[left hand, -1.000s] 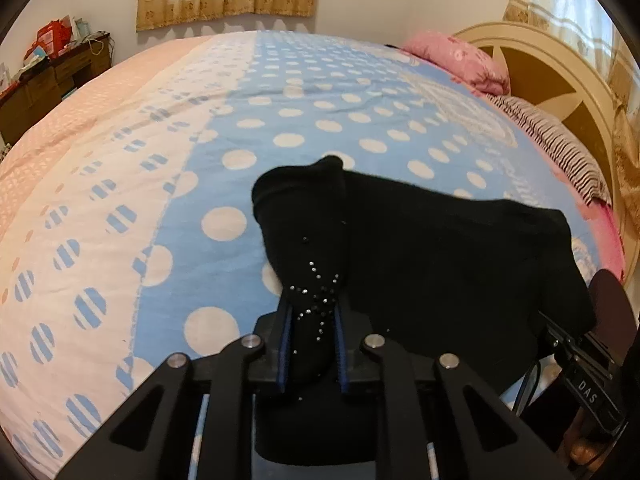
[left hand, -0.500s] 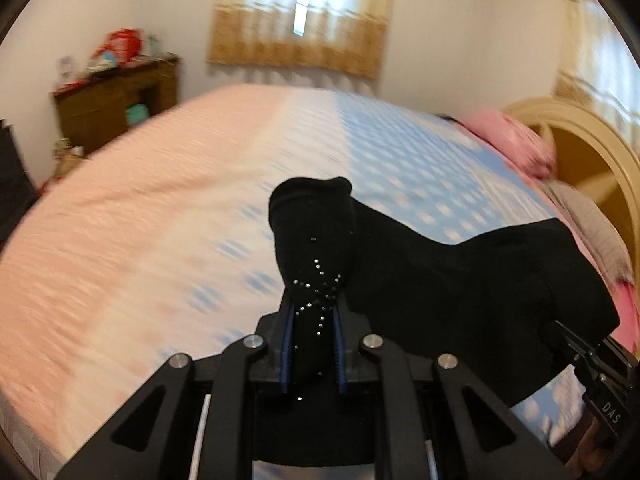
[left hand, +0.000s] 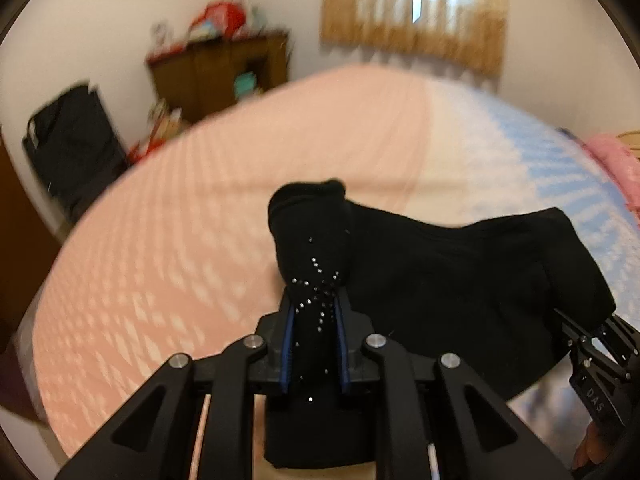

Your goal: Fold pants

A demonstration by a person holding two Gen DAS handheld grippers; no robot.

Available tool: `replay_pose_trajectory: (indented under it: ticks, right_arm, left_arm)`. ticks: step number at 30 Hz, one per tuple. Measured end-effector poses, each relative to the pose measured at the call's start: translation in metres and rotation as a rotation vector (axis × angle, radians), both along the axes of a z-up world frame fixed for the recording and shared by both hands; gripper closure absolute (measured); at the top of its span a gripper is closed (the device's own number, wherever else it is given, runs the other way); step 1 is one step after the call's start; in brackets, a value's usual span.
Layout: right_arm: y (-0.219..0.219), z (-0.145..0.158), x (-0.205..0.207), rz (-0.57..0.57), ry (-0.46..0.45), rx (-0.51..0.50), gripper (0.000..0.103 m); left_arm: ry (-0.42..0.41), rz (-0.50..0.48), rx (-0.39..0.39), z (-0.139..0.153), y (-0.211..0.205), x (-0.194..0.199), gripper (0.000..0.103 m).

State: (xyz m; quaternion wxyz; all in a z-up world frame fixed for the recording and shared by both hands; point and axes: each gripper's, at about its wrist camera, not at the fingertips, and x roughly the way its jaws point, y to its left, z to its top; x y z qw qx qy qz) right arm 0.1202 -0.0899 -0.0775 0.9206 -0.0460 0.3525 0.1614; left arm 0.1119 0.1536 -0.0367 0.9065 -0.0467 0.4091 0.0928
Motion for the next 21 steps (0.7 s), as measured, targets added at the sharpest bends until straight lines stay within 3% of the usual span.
replay_pose_trajectory:
  ticks: [1, 2, 3, 5, 6, 8, 12, 14, 16, 17, 18, 21]
  right_arm:
    - [0.0, -0.008, 0.009, -0.009, 0.043, -0.009, 0.072]
    - [-0.003, -0.011, 0.014, -0.012, 0.068, 0.011, 0.07]
    - [-0.009, -0.01, 0.016, -0.01, 0.079, 0.04, 0.065]
    - [-0.015, -0.012, 0.015, 0.006, 0.078, 0.023, 0.053]
    - [-0.018, -0.012, 0.013, 0.008, 0.065, 0.011, 0.047]
    - [-0.025, -0.01, 0.009, -0.001, 0.061, 0.028, 0.045]
    - [-0.055, 0.011, -0.011, -0.072, 0.032, 0.17, 0.045]
    - [-0.069, 0.022, -0.025, -0.143, -0.024, 0.227, 0.045]
    - [-0.073, 0.027, -0.034, -0.21, -0.054, 0.234, 0.057]
    - [-0.072, 0.028, -0.039, -0.226, -0.051, 0.217, 0.084]
    - [-0.067, 0.026, -0.042, -0.22, -0.034, 0.197, 0.094]
    - [-0.05, 0.025, -0.046, -0.183, -0.045, 0.183, 0.094]
  left_arm:
    - [0.015, 0.012, -0.026, -0.007, 0.006, 0.0, 0.071]
    - [0.018, 0.03, -0.049, -0.011, 0.012, 0.0, 0.054]
    - [0.015, 0.075, -0.064, -0.012, 0.021, -0.003, 0.028]
    - [0.013, 0.149, -0.078, -0.01, 0.036, -0.011, 0.007]
    - [0.007, 0.171, -0.108, -0.01, 0.047, -0.016, 0.006]
    - [0.004, 0.182, -0.14, -0.007, 0.056, -0.024, 0.006]
    - [-0.017, 0.281, -0.035, 0.003, 0.068, -0.046, 0.007]
    - [-0.04, 0.293, -0.04, 0.007, 0.068, -0.058, 0.007]
    - [-0.064, 0.281, -0.018, 0.009, 0.056, -0.064, 0.008]
    - [-0.074, 0.258, 0.006, 0.01, 0.049, -0.064, 0.009]
    - [-0.085, 0.235, 0.031, 0.01, 0.043, -0.061, 0.009]
    - [-0.112, 0.143, 0.099, 0.013, 0.014, -0.057, 0.009]
